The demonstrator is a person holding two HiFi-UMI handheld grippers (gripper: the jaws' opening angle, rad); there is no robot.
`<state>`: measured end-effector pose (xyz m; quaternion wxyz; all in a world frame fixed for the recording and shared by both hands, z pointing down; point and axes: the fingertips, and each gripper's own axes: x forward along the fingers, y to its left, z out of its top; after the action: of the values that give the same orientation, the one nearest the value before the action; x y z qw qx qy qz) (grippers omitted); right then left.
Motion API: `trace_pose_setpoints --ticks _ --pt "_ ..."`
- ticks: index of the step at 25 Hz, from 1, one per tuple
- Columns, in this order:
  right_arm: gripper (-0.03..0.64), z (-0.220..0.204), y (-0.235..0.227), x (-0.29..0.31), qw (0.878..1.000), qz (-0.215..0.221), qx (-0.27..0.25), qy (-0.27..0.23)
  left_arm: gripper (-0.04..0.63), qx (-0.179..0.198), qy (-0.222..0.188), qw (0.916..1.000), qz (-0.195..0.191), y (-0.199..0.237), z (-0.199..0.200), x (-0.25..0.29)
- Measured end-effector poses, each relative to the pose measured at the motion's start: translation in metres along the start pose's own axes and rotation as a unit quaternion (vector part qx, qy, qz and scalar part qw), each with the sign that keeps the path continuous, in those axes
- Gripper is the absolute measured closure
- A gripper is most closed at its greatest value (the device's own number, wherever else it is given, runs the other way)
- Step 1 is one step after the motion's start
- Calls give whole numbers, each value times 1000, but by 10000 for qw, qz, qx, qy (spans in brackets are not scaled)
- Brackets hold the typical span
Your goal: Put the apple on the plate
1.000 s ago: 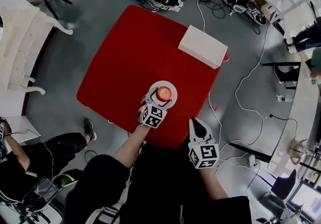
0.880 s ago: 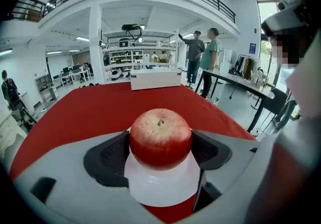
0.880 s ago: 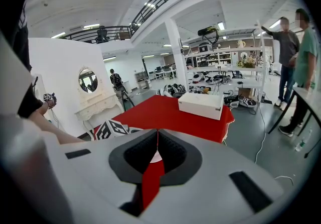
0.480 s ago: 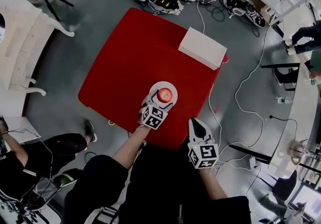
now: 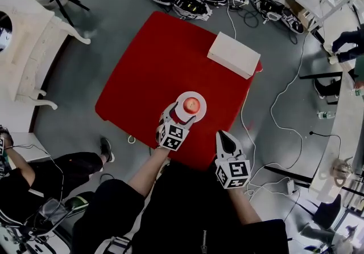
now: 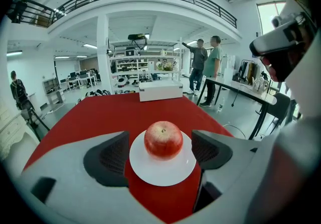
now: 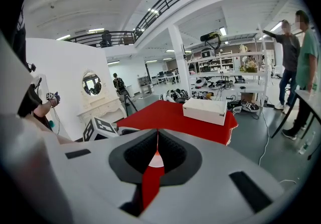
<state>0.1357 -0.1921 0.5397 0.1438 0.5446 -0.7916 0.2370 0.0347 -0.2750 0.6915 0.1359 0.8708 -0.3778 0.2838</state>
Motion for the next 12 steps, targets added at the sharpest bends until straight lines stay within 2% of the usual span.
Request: trace_pose_setpoints --ticks 4,12 --pt "604 4 4 -2 9999 35 -22 -102 226 20 -161 9998 68 3 6 -13" --pt "604 12 11 -9 9995 105 -125 -276 518 -37 -544 9984 116 -4 27 -52"
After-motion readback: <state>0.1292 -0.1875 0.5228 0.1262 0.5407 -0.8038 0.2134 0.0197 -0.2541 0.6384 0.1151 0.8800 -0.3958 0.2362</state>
